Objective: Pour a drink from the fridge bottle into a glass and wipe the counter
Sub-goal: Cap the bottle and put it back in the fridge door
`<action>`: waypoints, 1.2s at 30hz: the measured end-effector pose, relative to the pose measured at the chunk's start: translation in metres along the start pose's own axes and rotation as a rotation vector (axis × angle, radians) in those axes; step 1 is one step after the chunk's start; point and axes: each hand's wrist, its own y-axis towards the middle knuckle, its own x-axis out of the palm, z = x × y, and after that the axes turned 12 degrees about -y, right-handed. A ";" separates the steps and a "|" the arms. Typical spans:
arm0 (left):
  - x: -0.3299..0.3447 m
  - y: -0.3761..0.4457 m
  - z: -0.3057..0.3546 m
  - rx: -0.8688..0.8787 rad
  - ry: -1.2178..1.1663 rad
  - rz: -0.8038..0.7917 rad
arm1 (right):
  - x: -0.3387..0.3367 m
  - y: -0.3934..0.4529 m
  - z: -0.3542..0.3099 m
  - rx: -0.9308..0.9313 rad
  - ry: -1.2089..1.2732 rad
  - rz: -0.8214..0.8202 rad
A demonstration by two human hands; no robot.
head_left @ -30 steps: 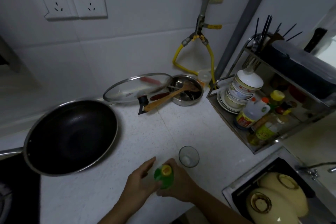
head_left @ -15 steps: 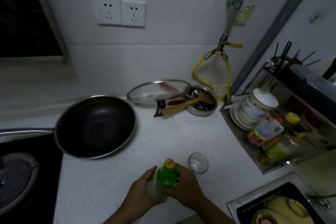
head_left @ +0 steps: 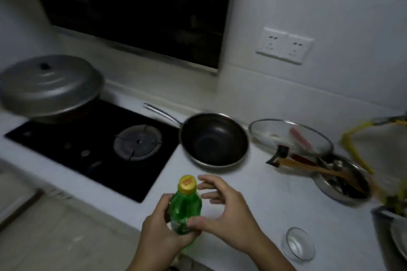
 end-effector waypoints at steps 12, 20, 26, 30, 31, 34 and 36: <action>-0.177 -0.121 0.046 0.061 -0.104 0.550 | 0.107 0.022 -0.121 -0.272 0.146 -0.279; -0.290 -0.201 0.066 0.070 -0.128 0.776 | 0.218 0.020 -0.233 -0.417 0.101 -0.380; -0.372 -0.267 0.071 0.119 -0.024 0.935 | 0.301 0.005 -0.310 -0.498 0.021 -0.486; -0.419 -0.315 0.069 0.121 -0.007 1.063 | 0.360 -0.009 -0.359 -0.545 0.017 -0.561; -0.429 -0.327 0.069 0.137 0.000 1.097 | 0.376 -0.013 -0.371 -0.557 0.025 -0.583; -0.453 -0.361 0.071 0.135 0.001 1.141 | 0.420 -0.025 -0.410 -0.646 -0.005 -0.646; -0.468 -0.381 0.070 0.140 -0.007 1.182 | 0.449 -0.032 -0.433 -0.706 -0.008 -0.690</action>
